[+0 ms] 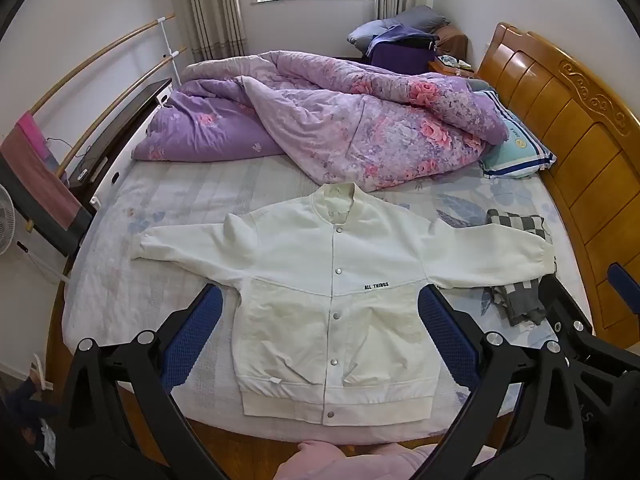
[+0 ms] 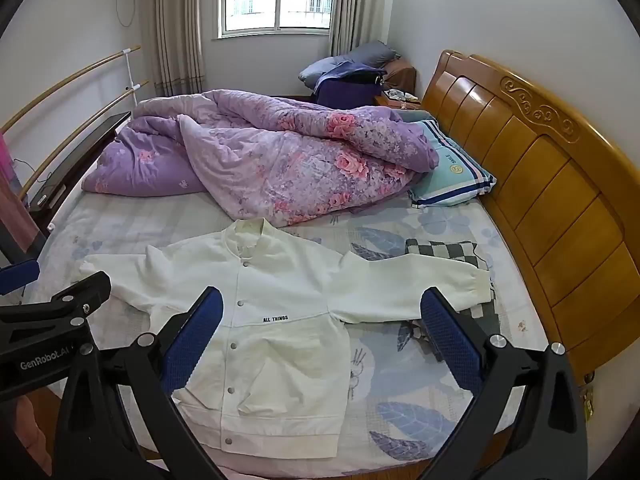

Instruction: Fold large clothes

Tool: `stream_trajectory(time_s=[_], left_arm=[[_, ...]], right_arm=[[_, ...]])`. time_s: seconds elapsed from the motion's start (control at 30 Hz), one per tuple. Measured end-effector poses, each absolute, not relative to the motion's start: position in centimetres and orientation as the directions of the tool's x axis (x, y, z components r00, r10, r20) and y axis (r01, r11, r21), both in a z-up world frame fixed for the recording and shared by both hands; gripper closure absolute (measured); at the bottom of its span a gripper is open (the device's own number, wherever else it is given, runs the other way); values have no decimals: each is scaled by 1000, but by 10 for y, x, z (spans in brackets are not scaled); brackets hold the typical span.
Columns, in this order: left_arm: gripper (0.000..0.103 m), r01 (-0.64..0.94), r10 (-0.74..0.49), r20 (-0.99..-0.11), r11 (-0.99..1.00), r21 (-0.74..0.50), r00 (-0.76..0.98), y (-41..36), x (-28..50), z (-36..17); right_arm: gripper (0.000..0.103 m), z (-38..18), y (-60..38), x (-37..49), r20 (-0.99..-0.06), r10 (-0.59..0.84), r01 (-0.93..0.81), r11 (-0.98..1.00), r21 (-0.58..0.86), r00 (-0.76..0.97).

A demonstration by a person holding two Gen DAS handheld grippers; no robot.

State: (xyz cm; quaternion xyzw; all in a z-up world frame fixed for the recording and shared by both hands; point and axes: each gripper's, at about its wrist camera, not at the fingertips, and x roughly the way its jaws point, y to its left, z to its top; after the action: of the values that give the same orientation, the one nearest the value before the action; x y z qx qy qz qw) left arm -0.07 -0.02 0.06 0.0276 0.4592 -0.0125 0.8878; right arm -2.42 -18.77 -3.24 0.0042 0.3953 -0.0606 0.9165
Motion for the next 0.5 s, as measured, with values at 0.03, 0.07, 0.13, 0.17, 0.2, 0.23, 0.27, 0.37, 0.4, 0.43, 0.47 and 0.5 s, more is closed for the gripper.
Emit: stream_trajectory(time_s=[0.03,0.07,0.13,0.17,0.2,0.23,0.27,0.37,0.4,0.43,0.47,0.5], left_arm=[[5,47,7,-818,998,42,575,0,-1,0],[5,47,8,-819,998,42,573,-1,0,0],[5,48,5,-821,998,40,571,-1,0,0],[5,48,5,-822,998,40,570,-1,0,0],[5,49,5,-823,998,40,569,-2,1,0],[5,47,6,-817,998,41,577,0,-1,0],[5,47,7,-818,998,41,576,-1,-1,0],[5,51,-5,-819,998,30,574,0,-1,0],[5,52,-7,-821,998,27,571,0,-1,0],[5,52,-8,-821,998,27,571,1,-1,0],[5,53,-7,-820,998,28,572,1,-2,0],[5,52,-6,-819,998,30,573,1,-2,1]], right_arm=[[7,-32,-187,-24,-724,-108,114,993,-40,681],[7,-32,-187,-24,-724,-107,114,993,-39,682],[7,-32,-186,-24,-723,-107,114,993,-40,682],[7,-32,-186,-24,-722,-106,115,993,-37,684],[7,-32,-186,-24,-721,-106,115,993,-36,684],[7,-32,-186,-24,-723,-105,115,993,-35,683],[7,-31,-185,-25,-721,-104,114,993,-35,685],[7,-35,-184,-23,-726,-104,117,993,-32,680],[7,-35,-187,-22,-726,-105,117,993,-34,680],[7,-35,-187,-23,-725,-106,116,993,-37,680],[7,-36,-187,-23,-726,-105,116,993,-35,680],[7,-36,-188,-23,-727,-105,119,992,-32,678]])
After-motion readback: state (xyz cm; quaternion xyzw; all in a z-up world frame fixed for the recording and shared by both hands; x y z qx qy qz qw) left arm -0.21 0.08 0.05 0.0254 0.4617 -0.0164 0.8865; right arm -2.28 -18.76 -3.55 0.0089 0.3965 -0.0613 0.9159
